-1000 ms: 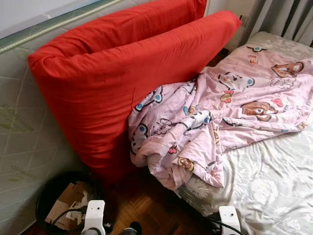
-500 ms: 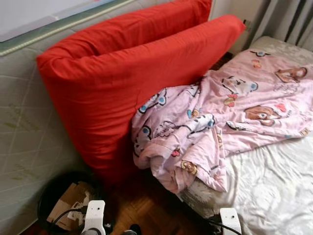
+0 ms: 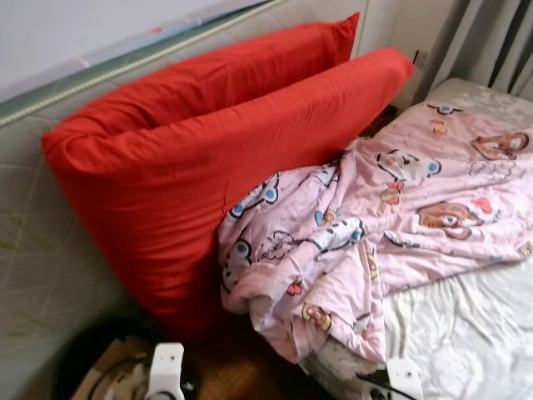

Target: Clean up the room

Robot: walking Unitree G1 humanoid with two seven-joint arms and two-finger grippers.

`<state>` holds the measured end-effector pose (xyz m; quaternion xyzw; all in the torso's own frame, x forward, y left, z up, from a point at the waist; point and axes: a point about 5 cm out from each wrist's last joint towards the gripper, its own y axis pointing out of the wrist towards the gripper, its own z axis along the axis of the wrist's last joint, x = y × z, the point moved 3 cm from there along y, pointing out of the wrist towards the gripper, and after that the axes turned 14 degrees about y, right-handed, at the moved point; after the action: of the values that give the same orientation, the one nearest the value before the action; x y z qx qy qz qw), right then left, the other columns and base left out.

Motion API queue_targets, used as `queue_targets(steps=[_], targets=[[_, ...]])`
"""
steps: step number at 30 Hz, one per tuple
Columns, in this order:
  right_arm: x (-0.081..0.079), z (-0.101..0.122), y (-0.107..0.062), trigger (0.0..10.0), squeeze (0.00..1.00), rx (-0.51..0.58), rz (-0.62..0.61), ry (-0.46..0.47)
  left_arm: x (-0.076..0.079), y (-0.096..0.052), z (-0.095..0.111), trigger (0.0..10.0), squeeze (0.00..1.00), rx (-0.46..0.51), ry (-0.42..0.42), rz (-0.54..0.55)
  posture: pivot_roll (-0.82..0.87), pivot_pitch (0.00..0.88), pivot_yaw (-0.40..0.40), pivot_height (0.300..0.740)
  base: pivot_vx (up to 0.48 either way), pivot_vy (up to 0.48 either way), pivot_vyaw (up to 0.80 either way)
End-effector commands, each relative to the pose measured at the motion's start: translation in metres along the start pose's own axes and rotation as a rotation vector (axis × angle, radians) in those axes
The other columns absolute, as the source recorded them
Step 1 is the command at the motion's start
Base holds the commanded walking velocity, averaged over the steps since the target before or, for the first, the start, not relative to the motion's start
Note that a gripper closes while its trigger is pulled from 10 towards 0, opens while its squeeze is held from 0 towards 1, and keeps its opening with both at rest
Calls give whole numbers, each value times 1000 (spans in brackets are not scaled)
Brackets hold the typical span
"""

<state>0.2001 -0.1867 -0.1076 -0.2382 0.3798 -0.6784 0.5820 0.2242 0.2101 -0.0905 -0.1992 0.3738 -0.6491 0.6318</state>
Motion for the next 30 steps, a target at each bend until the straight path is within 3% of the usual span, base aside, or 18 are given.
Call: queue_targets(steps=[1,15,16,18,21,22,24,25,30], targets=[[2,-8,-2,10000,0,-16,-6,12,1,-2,-8,10000,0,-16,-3,-3,7,181,9,740,0,0,0],[-5,9,-5,10000,0,154,70,71,-5,-5,13,10000,0,178,-94,44,7,210,11,740,0,0,0],[-6,12,-6,10000,0,178,84,77,-14,-2,51,10000,0,301,-74,71,7,213,12,740,0,0,0],[-9,15,-7,10000,0,212,114,72,-30,-8,105,10000,0,505,-26,115,2,214,14,740,0,0,0],[-12,18,-8,10000,0,239,146,60,-33,-13,115,10000,0,574,-15,130,0,214,15,740,0,0,0],[-36,84,-9,10000,0,461,236,29,-33,-16,119,10000,0,605,-23,134,-3,213,15,740,0,0,0],[-57,133,-22,10000,0,656,321,-5,-32,-22,125,10000,0,665,-37,131,-7,213,14,740,0,0,0],[-62,143,-29,10000,0,713,339,-13,-33,-26,127,10000,0,700,-48,135,-12,212,15,740,0,0,0],[-69,150,-37,10000,0,792,336,-15,-33,-36,134,10000,0,770,-49,121,-7,204,20,740,0,0,0]])
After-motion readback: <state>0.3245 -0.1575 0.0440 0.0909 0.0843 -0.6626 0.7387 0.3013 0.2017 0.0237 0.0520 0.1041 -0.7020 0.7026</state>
